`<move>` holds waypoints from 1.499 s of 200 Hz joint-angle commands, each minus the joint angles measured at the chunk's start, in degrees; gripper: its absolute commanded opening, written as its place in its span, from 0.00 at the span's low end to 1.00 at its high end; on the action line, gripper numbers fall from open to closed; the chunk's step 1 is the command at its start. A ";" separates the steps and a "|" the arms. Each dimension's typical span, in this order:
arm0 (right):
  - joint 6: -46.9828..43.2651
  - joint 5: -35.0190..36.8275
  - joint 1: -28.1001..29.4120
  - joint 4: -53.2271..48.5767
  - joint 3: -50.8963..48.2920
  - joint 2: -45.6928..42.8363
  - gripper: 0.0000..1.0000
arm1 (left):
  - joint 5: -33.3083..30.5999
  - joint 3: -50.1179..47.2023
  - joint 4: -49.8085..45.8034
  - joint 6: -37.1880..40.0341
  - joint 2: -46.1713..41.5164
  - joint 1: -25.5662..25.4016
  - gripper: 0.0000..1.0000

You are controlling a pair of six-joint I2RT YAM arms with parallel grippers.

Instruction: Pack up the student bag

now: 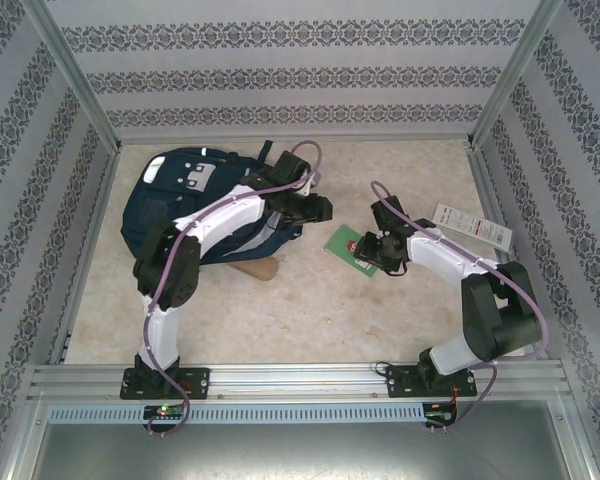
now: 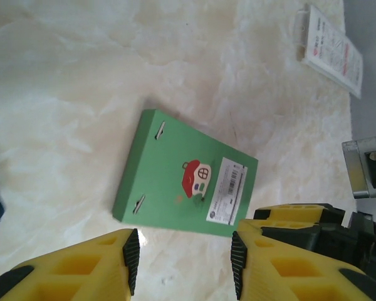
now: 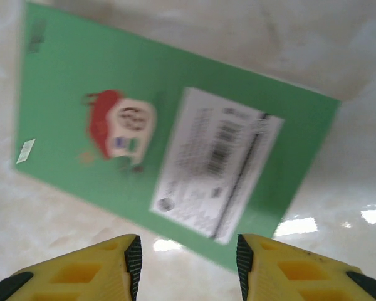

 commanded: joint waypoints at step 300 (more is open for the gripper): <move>4.26 -0.83 -1.65 8.28 0.16 8.75 0.45 | 23.00 2.11 16.76 -11.82 10.90 -1.24 0.42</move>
